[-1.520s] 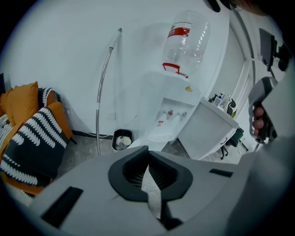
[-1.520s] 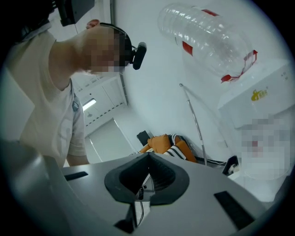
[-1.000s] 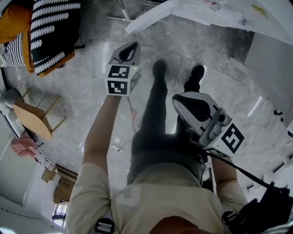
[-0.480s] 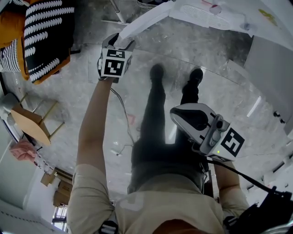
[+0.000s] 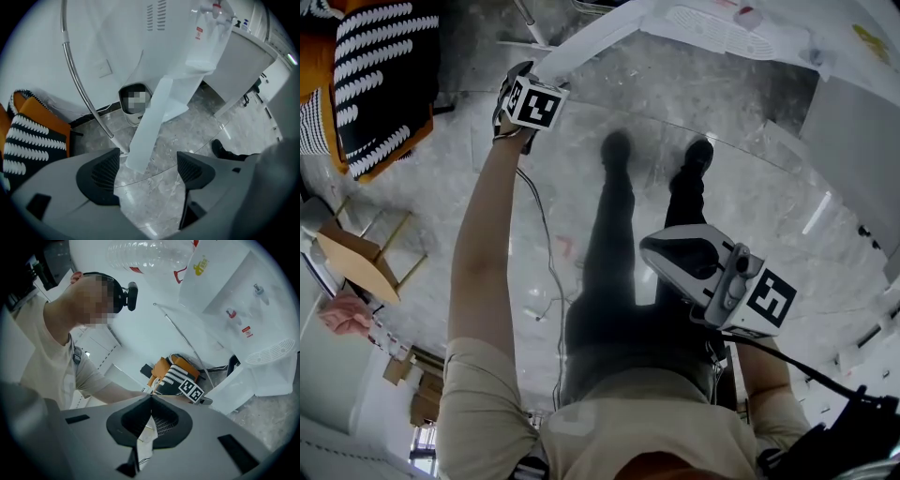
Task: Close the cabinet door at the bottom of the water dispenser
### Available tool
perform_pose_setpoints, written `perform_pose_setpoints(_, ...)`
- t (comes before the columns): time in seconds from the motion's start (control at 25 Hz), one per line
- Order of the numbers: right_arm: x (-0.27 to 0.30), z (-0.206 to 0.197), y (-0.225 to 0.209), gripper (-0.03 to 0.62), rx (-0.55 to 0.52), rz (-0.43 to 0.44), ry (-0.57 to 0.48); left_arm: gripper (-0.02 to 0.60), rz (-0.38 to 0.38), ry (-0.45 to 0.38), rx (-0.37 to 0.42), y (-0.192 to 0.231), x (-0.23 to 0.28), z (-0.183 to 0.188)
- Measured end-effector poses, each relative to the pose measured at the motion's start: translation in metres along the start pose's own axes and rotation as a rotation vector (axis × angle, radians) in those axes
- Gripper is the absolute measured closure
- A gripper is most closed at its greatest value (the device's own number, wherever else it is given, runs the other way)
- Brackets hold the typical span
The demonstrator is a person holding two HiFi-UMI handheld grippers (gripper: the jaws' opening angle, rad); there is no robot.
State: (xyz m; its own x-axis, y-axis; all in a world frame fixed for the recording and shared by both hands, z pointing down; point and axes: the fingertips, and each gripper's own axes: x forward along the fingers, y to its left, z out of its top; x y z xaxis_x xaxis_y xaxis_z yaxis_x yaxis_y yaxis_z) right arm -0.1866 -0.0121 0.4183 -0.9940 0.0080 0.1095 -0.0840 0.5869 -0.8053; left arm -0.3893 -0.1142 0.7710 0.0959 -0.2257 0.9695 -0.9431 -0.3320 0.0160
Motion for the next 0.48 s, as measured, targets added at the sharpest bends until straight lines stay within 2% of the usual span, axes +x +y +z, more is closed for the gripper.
perform_pose_setpoints(0.12,-0.002,-0.003,-0.002,0.58,0.013,0.005,0.001,0.236,-0.014,0.027,0.01,-0.001,0.015,-0.001)
perform_pose_setpoints(0.32,-0.004,-0.005,-0.001,0.58,0.012,0.013,0.004,0.236,0.014,0.077,0.059,0.006,0.03,-0.005)
perform_pose_setpoints(0.48,-0.008,-0.009,-0.006,0.58,0.026,0.009,0.008,0.236,0.011,0.1,0.039,0.01,0.04,-0.007)
